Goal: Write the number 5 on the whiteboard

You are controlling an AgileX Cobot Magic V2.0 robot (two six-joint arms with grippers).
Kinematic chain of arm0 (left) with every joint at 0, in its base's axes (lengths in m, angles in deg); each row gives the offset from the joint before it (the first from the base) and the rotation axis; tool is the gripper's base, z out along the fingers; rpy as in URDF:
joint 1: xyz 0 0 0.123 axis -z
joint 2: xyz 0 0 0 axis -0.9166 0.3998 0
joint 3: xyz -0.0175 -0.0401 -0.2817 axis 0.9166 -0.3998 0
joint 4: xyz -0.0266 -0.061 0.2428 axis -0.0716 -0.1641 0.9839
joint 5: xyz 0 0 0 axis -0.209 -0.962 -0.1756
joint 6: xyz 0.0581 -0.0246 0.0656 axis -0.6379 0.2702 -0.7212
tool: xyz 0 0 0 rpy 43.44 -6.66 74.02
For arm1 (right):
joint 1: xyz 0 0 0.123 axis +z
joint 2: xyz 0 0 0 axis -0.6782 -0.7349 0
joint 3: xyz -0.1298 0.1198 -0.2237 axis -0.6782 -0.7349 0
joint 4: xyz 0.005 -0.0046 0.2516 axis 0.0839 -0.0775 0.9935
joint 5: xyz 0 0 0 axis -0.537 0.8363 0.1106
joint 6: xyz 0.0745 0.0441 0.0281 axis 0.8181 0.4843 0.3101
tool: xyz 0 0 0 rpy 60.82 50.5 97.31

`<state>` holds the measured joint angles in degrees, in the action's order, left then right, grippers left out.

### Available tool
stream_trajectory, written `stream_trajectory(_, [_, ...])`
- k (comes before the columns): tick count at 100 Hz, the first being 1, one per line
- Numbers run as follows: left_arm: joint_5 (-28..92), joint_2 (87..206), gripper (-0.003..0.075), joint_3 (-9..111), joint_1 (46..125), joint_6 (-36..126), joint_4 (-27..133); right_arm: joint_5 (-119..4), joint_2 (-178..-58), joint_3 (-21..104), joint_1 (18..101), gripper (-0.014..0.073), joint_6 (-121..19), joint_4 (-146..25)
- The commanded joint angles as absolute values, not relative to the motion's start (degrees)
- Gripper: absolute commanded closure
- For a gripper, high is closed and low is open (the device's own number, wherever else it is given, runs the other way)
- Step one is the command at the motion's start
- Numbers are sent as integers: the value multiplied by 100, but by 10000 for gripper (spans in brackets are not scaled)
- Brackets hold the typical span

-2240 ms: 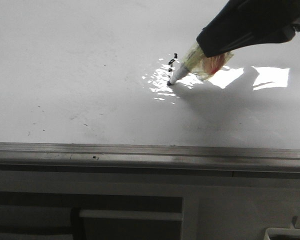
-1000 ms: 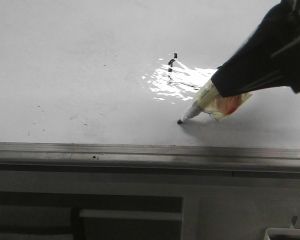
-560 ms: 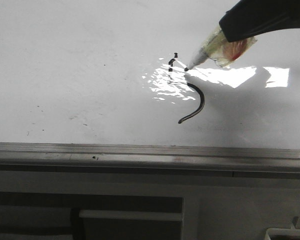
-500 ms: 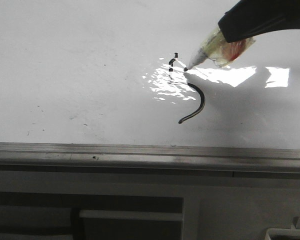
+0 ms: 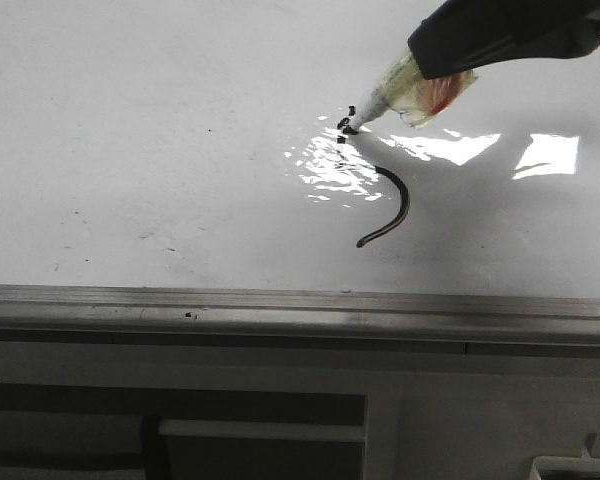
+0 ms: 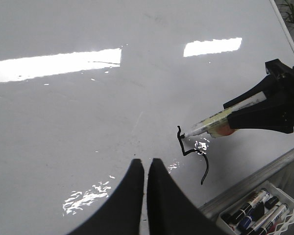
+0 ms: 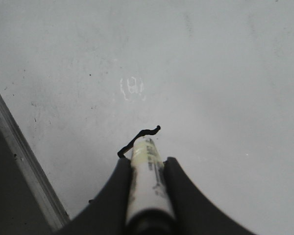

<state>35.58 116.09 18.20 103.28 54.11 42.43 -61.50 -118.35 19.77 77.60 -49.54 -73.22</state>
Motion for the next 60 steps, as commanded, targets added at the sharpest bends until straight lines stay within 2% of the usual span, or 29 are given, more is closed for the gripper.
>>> stream_trajectory(1, [3905, 11662, 741, 1979, 10322, 5440, 4188, -6570, -11851, 2178, 7749, 636, -4968, -7319])
stream_trajectory(60, [3905, 11662, 741, 1979, 10322, 5440, 4183, -6029, -12000, 2178, 7737, 636, -4968, -7276])
